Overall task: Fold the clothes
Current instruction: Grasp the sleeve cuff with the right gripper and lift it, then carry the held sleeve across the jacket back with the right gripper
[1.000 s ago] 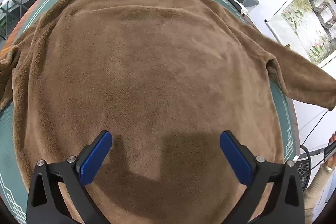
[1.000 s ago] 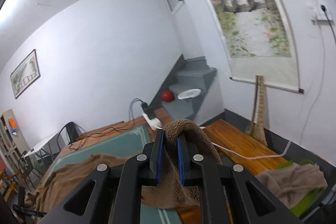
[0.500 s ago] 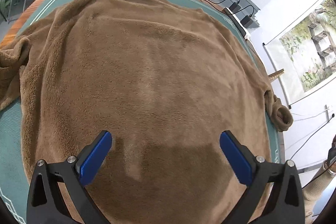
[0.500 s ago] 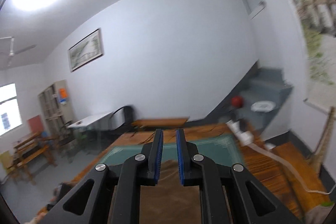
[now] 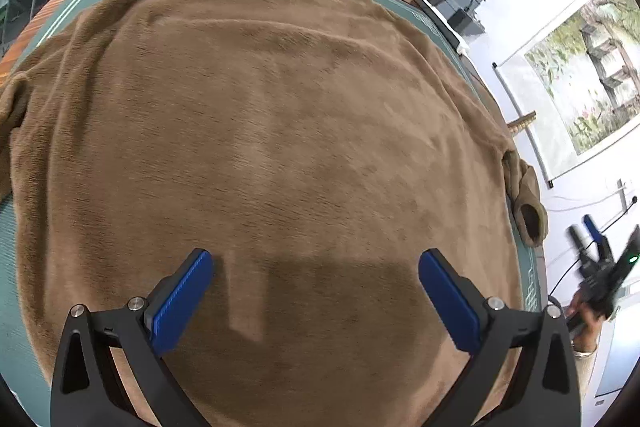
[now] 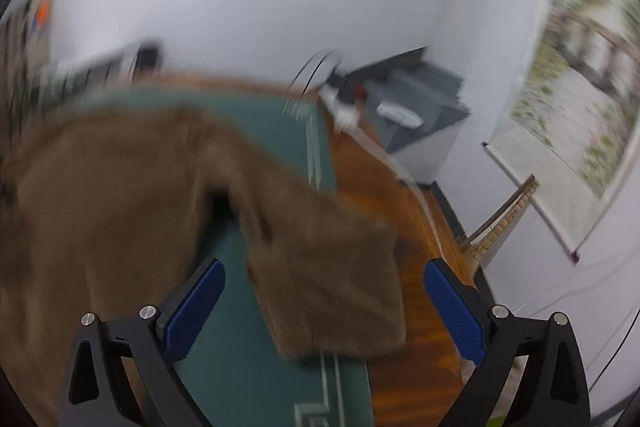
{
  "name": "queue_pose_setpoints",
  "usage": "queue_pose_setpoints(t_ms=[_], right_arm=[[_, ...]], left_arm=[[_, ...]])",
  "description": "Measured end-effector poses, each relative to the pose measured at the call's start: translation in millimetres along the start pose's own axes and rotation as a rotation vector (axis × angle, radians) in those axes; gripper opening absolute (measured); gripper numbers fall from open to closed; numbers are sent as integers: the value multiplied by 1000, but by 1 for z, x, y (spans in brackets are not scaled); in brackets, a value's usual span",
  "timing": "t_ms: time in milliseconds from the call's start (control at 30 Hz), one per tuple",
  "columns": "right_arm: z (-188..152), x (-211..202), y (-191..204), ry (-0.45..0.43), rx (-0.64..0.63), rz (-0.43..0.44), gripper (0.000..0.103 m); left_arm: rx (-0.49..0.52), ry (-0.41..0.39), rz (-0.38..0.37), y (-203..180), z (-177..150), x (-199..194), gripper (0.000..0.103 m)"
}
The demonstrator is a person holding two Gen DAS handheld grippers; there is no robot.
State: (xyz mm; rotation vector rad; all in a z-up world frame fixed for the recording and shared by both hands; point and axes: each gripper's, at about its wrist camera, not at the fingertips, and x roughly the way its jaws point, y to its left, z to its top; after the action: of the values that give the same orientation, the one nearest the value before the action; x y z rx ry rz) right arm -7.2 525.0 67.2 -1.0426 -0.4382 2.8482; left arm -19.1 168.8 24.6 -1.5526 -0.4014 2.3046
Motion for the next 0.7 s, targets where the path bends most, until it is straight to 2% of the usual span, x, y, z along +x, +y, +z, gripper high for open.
queue_pose_setpoints(t_ms=[100,200,300,367,400,433,500,533,600,700], right_arm=[[-10,16,15,38,-81,0,101],[-11,35,26,58,-101,59,101],[-8,62,37,99,-132,64,99],[-4,77,37,130,-125,74,88],[-3,87,34,162,-105,83,72],[-3,97,31,195,-86,92,52],[-5,108,21,221,-29,117,44],[-5,110,17,231,-17,105,31],[-3,104,9,214,17,88,27],[14,77,-8,126,86,75,26]], left_arm=[[19,14,2,-12,-5,5,103],[37,22,8,-21,-11,6,103],[42,24,18,-24,-14,5,103],[33,25,25,-22,-15,4,103],[26,26,28,-20,-14,5,103],[19,26,30,-18,-14,5,103],[7,26,32,-15,-13,6,103],[4,26,32,-14,-12,6,103],[7,26,29,-14,-12,7,103],[13,26,23,-14,-9,11,103]])
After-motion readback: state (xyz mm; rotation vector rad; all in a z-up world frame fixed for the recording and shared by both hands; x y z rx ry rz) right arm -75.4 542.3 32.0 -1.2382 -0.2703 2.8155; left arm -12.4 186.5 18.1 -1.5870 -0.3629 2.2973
